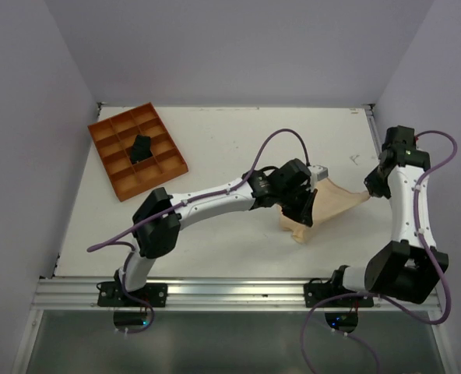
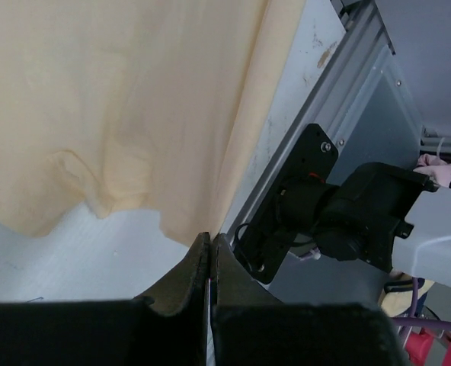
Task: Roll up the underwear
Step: Fold the underwear
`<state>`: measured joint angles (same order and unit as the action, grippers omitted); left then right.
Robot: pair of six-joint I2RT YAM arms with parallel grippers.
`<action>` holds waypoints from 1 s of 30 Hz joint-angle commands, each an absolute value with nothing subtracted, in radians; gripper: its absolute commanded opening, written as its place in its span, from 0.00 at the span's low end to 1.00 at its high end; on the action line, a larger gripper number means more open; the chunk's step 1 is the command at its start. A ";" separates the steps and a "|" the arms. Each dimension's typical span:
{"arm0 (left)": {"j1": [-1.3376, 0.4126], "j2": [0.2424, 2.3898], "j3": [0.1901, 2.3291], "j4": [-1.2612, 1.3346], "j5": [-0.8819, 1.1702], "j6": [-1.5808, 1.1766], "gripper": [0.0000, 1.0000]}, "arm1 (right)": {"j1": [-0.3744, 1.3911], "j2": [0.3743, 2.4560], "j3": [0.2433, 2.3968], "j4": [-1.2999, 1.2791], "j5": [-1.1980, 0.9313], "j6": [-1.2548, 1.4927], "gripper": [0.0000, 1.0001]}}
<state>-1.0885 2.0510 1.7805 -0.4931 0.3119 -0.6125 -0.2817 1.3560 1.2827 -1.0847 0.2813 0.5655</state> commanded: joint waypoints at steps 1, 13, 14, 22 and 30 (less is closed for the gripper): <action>-1.111 1.982 1.813 -0.526 0.353 -0.629 0.00 | -0.290 1.298 1.284 -1.062 0.348 0.601 0.00; -0.772 2.178 1.914 -0.600 0.379 -0.428 0.00 | -0.041 1.704 1.549 -1.002 0.285 0.724 0.00; -0.758 2.219 1.940 -0.597 0.388 -0.407 0.00 | -0.043 1.759 1.569 -0.999 0.276 0.729 0.00; -0.670 2.394 2.045 -0.557 0.509 -0.373 0.00 | -0.041 1.996 1.693 -0.948 0.195 0.663 0.00; -0.672 2.378 1.963 -0.456 0.526 -0.396 0.00 | -0.046 2.072 1.758 -0.894 0.109 0.532 0.00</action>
<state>-0.6785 2.4260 1.9789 -0.5133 0.5026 -0.4072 -0.0357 2.0686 1.6829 -0.9253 0.1322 0.6052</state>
